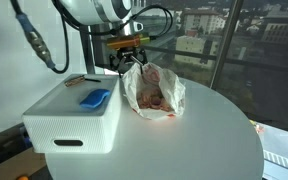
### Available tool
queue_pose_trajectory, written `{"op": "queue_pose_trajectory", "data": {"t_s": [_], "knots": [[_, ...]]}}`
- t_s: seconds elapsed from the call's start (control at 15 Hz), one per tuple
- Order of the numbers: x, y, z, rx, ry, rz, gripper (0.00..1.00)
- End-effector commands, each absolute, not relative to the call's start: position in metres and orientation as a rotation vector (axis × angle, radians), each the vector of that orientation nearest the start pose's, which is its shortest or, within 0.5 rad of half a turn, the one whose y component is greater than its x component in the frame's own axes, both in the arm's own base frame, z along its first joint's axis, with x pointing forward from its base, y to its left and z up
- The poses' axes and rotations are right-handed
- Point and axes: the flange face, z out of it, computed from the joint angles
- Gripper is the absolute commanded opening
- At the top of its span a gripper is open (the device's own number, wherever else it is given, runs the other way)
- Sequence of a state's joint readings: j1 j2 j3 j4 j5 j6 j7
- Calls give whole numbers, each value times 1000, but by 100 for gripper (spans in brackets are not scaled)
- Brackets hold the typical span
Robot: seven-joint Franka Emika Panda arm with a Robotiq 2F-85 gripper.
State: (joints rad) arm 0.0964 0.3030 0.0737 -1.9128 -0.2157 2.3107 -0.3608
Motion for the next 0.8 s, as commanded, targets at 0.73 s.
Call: {"op": "queue_pose_trajectory", "data": {"t_s": [0.73], "knots": [[531, 169, 289, -2943, -904, 2, 100]]}}
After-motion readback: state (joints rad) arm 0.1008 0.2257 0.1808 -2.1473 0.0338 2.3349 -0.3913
